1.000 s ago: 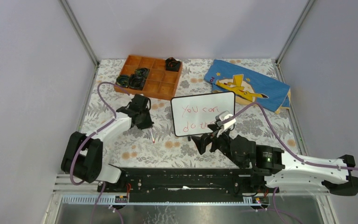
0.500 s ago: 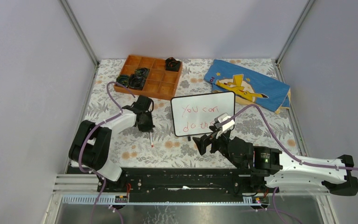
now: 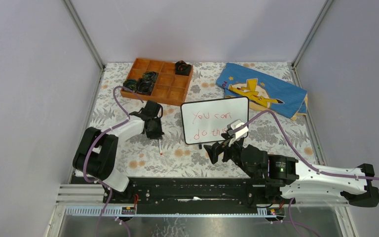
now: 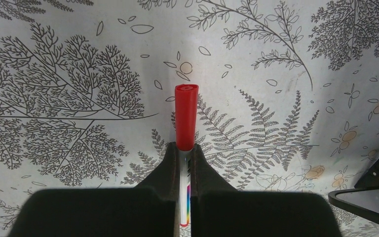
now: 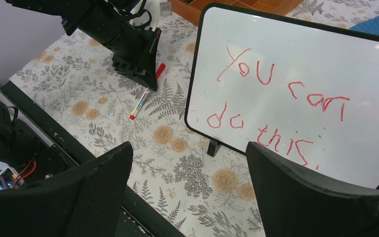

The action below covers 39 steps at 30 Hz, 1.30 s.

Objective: Write a sentence on the whiteboard
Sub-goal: Place the whiteboard marker at the center of the board.

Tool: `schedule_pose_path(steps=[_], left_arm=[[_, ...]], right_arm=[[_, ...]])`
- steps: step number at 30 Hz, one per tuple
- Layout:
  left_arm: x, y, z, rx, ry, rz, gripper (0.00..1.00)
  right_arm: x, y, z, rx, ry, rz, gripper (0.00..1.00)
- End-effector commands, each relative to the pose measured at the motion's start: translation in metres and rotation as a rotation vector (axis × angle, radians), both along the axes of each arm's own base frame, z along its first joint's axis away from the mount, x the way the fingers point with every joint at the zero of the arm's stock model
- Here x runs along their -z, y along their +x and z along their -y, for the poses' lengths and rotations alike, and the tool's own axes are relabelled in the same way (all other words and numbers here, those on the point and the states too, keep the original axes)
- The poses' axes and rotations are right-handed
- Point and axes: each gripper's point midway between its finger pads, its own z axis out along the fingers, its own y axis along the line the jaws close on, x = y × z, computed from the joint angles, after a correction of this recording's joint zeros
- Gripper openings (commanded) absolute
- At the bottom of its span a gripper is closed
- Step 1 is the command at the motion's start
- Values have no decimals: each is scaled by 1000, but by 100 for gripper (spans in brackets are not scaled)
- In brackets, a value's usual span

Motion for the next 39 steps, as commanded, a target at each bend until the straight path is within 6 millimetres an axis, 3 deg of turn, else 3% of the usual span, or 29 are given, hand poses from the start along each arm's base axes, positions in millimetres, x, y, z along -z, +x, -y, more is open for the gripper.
schedule_pose_path(steps=[1, 6, 18, 39], left_arm=[[-6, 14, -1, 1, -1, 68, 0], [-5, 13, -1, 6, -2, 64, 3], [2, 11, 2, 16, -6, 37, 21], [6, 9, 2, 29, 16, 26, 27]], right_arm=[[-25, 4, -2, 33, 91, 6, 91], [-22, 5, -2, 43, 87, 4, 91], [-24, 7, -3, 48, 78, 15, 91], [-26, 7, 2, 54, 87, 16, 91]])
